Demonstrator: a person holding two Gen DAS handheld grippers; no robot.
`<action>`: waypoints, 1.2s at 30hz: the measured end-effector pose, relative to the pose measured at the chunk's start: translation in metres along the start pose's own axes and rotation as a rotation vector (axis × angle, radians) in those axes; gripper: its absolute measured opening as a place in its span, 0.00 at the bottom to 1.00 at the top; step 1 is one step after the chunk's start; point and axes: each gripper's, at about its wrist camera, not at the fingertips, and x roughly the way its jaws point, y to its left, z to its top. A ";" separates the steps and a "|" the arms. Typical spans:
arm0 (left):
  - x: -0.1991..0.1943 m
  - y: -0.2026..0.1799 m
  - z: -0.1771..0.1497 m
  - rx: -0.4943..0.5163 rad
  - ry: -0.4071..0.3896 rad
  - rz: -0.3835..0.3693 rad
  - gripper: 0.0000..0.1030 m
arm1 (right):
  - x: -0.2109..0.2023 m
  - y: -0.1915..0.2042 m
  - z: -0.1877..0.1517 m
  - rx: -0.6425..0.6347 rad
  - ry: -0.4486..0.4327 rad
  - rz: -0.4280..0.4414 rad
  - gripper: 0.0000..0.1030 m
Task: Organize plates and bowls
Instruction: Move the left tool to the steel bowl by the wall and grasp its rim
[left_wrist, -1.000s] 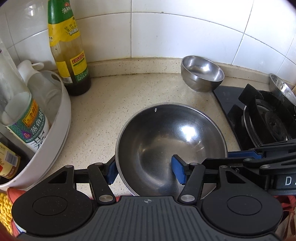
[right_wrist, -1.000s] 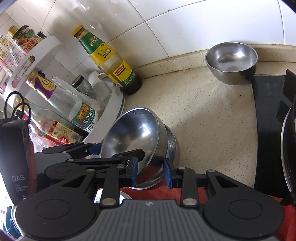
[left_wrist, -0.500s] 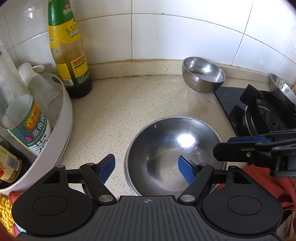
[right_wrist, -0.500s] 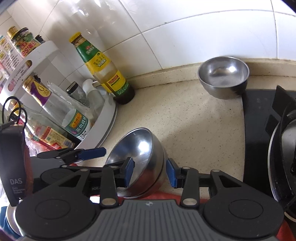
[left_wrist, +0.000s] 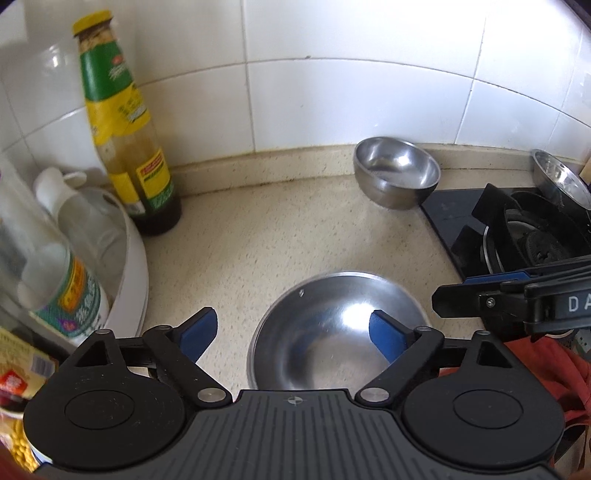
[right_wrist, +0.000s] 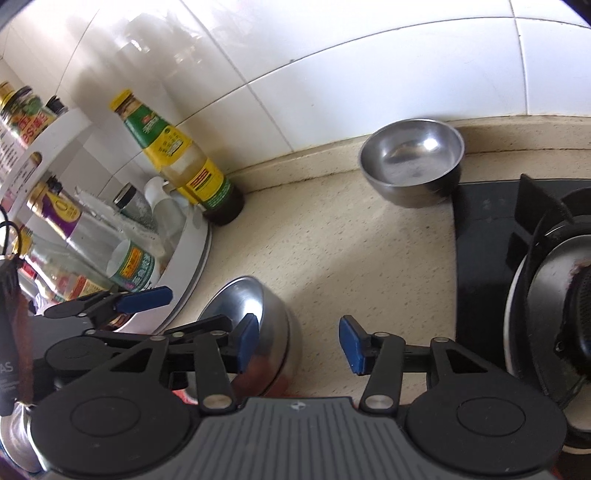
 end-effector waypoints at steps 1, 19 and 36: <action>0.000 -0.002 0.002 0.010 -0.004 0.001 0.92 | -0.001 -0.002 0.002 0.004 -0.003 -0.004 0.48; 0.054 -0.031 0.085 0.063 -0.006 -0.028 1.00 | 0.007 -0.065 0.085 0.070 -0.071 -0.203 0.58; 0.154 -0.048 0.134 0.031 0.116 -0.074 0.98 | 0.064 -0.105 0.131 0.105 -0.008 -0.233 0.57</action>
